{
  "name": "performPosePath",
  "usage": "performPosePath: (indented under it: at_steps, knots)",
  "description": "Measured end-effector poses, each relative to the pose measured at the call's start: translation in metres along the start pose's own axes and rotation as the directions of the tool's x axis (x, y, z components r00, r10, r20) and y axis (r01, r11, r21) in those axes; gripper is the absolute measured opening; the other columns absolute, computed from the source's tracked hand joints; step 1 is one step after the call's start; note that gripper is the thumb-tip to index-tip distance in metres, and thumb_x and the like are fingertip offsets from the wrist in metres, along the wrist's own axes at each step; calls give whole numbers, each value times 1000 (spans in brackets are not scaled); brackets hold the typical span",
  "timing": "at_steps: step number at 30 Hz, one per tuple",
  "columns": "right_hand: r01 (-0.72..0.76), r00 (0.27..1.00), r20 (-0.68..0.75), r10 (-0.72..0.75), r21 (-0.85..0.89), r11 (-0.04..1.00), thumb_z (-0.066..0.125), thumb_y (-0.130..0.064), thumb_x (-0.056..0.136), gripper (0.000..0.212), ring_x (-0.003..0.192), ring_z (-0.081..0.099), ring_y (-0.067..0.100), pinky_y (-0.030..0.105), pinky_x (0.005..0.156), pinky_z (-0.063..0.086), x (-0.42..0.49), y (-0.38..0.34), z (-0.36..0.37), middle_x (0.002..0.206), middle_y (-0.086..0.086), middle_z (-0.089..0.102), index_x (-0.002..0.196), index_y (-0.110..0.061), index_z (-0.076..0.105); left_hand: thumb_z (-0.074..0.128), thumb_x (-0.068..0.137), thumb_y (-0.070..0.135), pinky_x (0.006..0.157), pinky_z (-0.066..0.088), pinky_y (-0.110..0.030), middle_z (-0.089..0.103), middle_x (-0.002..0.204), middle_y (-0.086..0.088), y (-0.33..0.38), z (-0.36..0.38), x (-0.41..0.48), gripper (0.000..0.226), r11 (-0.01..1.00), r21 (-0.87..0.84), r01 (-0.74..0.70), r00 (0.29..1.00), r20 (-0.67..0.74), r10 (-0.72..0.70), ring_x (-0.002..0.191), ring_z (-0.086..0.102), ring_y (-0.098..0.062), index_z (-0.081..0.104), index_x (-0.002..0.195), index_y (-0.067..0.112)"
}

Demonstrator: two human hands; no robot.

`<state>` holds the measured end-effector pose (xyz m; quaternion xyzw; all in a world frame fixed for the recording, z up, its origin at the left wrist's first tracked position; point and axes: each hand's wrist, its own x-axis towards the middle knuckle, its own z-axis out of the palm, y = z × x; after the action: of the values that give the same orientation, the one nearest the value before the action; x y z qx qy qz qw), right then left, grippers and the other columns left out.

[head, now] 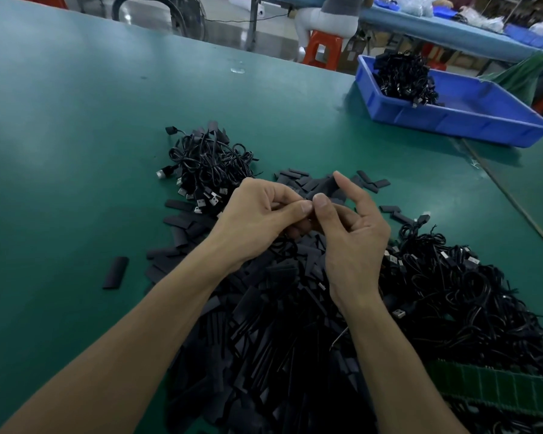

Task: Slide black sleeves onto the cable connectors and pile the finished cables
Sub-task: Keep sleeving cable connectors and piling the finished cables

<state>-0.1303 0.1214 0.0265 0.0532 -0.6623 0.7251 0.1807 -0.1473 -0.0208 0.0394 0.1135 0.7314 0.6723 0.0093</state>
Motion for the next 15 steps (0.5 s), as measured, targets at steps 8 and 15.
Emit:
performPosePath:
  at_steps: [8, 15]
  knots:
    - [-127, 971, 183, 153, -148, 981, 62, -14, 99, 49, 76, 75, 18, 20, 69, 56, 6, -4, -25, 89, 3, 78, 143, -30, 48, 71, 90, 38, 54, 46, -20, 70, 65, 10, -3, -8, 4, 18, 956, 290, -48, 985, -147, 94, 54, 56, -3, 78, 81, 24]
    - [-41, 767, 456, 451, -667, 744, 74, -29, 89, 4, 74, 70, 4, 19, 69, 54, 22, -28, -68, 82, -6, 76, 92, -27, 77, 68, 93, 37, 49, 36, -11, 57, 50, 18, -9, -42, 28, 23, 940, 340, 20, 888, -437, 140, 43, 44, 2, 74, 76, 24]
